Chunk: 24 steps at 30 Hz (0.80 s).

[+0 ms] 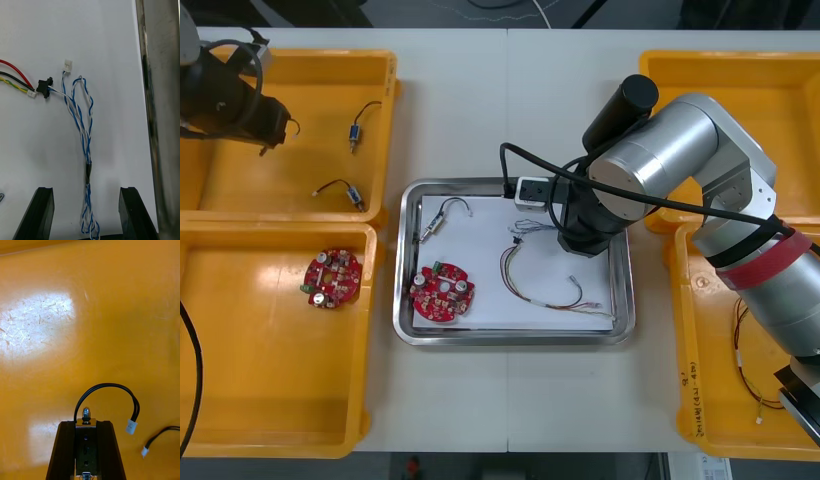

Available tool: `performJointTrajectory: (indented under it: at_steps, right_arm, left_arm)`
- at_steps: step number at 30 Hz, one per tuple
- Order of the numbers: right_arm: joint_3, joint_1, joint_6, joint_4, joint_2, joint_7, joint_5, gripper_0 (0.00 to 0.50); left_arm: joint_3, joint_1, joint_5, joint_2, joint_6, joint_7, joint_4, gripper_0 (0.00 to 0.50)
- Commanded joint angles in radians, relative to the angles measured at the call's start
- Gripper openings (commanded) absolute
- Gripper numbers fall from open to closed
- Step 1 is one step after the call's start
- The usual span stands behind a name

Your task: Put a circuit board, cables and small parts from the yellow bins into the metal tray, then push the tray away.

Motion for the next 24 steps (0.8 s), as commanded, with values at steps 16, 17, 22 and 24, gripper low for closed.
performJointTrajectory:
  at_steps: [16, 17, 22, 24]
  right_arm:
    - [-0.053, 0.000, 0.396, -0.378, 0.015, -0.004, 0.138, 0.500]
    - [-0.068, 0.000, 0.396, -0.398, 0.015, -0.005, 0.138, 0.500]
    - [-0.145, 0.001, 0.396, -0.464, 0.004, -0.015, 0.134, 0.500]
    - [-0.174, 0.004, 0.396, -0.485, -0.008, -0.019, 0.127, 0.500]
  left_arm:
    - [-0.015, 0.046, 0.006, 0.041, 0.401, 0.356, -0.457, 0.000]
    - [-0.027, 0.051, 0.009, 0.041, 0.418, 0.380, -0.486, 0.001]
    - [-0.061, 0.061, 0.024, 0.020, 0.481, 0.472, -0.586, 0.001]
    - [-0.070, 0.061, 0.030, 0.007, 0.508, 0.511, -0.621, 0.000]
